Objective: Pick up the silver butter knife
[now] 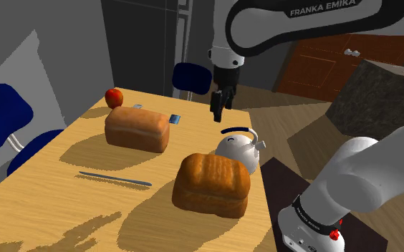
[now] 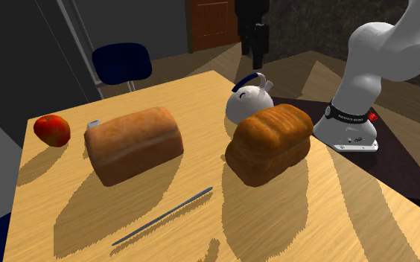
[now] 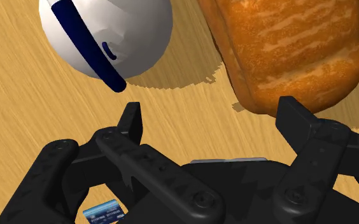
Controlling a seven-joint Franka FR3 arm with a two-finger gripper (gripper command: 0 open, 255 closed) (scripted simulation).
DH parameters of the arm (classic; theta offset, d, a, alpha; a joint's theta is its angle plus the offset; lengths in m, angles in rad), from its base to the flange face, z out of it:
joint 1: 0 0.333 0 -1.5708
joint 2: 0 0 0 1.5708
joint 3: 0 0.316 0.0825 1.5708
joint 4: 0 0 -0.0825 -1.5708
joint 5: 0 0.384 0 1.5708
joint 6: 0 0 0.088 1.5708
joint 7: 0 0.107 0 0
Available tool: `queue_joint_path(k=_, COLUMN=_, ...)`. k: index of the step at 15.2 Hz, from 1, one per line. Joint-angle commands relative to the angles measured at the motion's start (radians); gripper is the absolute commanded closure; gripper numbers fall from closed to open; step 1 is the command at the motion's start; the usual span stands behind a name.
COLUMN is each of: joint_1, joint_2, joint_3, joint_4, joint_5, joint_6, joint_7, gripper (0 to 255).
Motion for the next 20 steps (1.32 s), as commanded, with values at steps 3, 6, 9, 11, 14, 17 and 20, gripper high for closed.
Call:
queue_joint_path(k=3, joint_1=0.019, joint_2=0.128, joint_3=0.049, joint_4=0.042, joint_5=-0.011, joint_6=0.089, joint_7=0.026, gripper=0)
queue_joint_path(k=6, joint_1=0.033, joint_2=0.23, joint_3=0.086, joint_4=0.085, joint_5=-0.031, joint_6=0.146, joint_7=0.053, gripper=0)
queue_joint_path(k=9, joint_1=0.05, joint_2=0.335, joint_3=0.118, joint_4=0.138, joint_5=-0.063, joint_6=0.195, joint_7=0.084, gripper=0)
queue_joint_path(k=11, joint_1=0.063, joint_2=0.407, joint_3=0.136, joint_4=0.178, joint_5=-0.09, joint_6=0.223, joint_7=0.107, gripper=0)
queue_joint_path(k=14, joint_1=0.088, joint_2=0.517, joint_3=0.157, joint_4=0.246, joint_5=-0.138, joint_6=0.255, joint_7=0.142, gripper=0)
queue_joint_path(k=17, joint_1=0.121, joint_2=0.628, joint_3=0.17, joint_4=0.324, joint_5=-0.191, joint_6=0.277, joint_7=0.177, gripper=0)
queue_joint_path(k=20, joint_1=0.162, joint_2=0.74, joint_3=0.174, joint_4=0.412, joint_5=-0.244, joint_6=0.289, joint_7=0.206, gripper=0)
